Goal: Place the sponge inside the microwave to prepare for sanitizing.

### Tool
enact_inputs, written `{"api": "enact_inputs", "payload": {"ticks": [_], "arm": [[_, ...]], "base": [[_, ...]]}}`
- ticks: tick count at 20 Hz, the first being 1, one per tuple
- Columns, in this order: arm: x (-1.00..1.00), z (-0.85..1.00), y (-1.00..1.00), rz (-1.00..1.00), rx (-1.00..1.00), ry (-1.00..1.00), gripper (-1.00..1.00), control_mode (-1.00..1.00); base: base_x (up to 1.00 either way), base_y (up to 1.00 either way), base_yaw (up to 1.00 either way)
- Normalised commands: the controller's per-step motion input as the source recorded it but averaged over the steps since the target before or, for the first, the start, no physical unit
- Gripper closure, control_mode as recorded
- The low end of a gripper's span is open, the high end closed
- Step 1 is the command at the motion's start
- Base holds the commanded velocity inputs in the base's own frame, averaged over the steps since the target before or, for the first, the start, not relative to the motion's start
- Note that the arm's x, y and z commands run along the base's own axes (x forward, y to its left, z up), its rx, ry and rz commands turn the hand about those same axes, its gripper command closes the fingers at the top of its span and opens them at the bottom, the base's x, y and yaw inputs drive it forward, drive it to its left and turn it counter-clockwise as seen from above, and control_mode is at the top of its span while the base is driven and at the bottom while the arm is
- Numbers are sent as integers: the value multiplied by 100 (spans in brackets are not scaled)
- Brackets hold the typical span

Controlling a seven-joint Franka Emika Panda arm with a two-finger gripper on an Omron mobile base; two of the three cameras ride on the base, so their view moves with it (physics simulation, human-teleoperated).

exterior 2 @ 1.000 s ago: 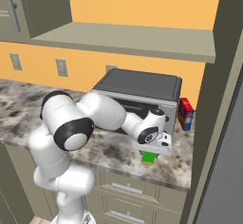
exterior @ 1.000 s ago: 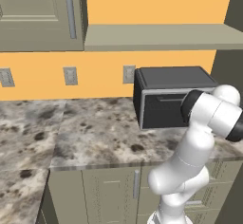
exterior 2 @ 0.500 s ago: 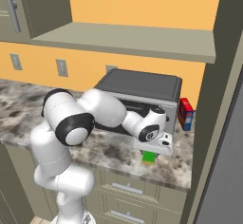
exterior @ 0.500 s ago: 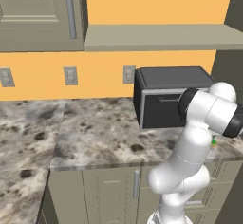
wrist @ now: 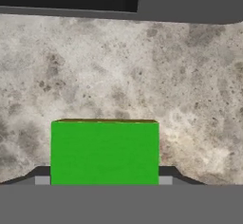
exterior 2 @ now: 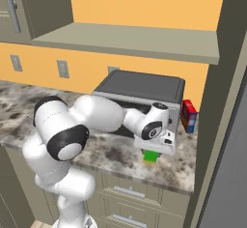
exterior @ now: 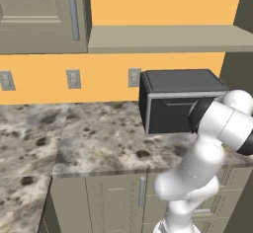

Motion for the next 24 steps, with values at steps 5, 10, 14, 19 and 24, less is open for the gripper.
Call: {"api": "enact_inputs", "payload": {"ticks": [5,10,14,19,24], "arm": [[-26,52,15,0,-6,0,100,-100],[-26,55,18,0,-8,0,100,-100],[-29,50,22,0,-7,0,100,-100],[-33,44,30,0,-3,0,100,-100],[-25,43,35,0,0,1,100,-100]], "base": [[0,0,0],[0,0,0],[0,0,0],[0,0,0],[0,0,0]]}}
